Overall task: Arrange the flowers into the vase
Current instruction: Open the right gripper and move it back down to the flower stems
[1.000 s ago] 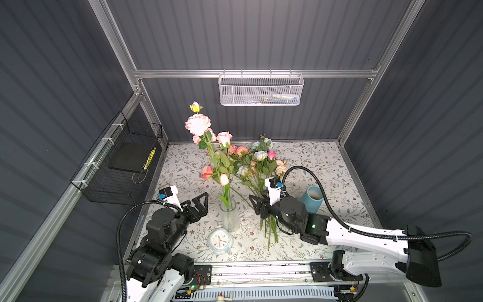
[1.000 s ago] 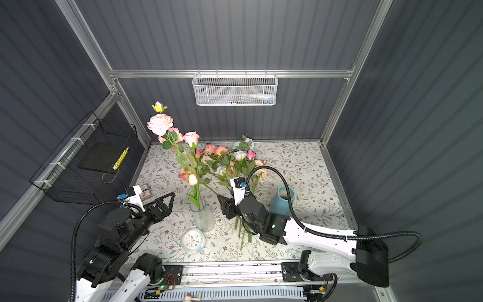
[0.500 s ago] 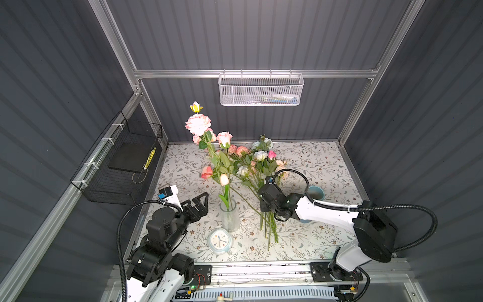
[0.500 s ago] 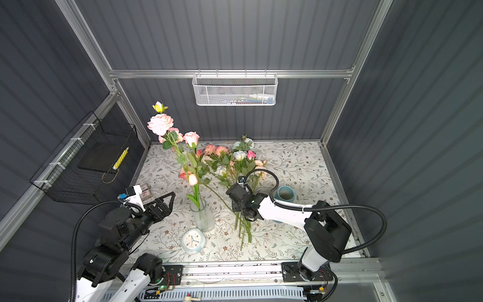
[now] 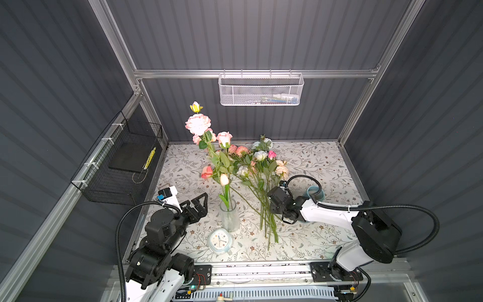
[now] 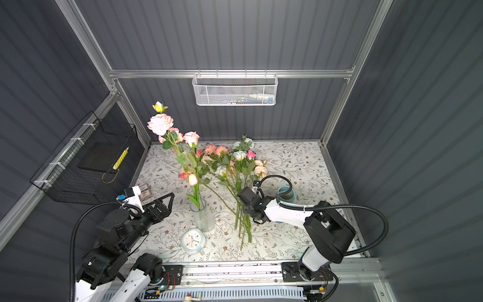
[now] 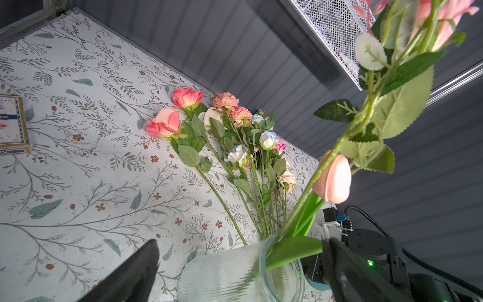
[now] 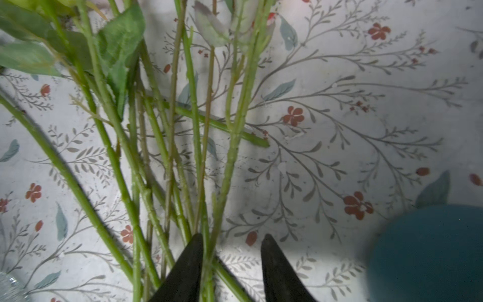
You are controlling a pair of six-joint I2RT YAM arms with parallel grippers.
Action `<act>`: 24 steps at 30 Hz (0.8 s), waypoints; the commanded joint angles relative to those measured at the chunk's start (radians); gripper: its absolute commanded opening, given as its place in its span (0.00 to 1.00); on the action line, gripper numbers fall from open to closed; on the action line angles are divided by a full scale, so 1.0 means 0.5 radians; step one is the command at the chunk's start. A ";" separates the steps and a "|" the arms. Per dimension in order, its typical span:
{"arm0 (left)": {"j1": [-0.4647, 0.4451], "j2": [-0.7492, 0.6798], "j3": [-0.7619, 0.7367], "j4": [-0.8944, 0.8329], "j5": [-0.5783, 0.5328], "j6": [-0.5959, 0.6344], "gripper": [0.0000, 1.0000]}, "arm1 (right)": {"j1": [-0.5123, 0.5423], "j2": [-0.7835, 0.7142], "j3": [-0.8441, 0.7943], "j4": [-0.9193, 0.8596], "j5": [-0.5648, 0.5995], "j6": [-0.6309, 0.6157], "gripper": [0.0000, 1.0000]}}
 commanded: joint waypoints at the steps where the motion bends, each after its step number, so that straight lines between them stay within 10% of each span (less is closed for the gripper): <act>1: 0.003 -0.033 0.016 -0.044 -0.024 0.054 1.00 | -0.039 -0.069 -0.059 0.003 0.097 0.037 0.40; 24: 0.003 -0.055 0.018 -0.069 -0.034 0.069 1.00 | -0.351 -0.284 -0.271 -0.109 0.356 -0.088 0.38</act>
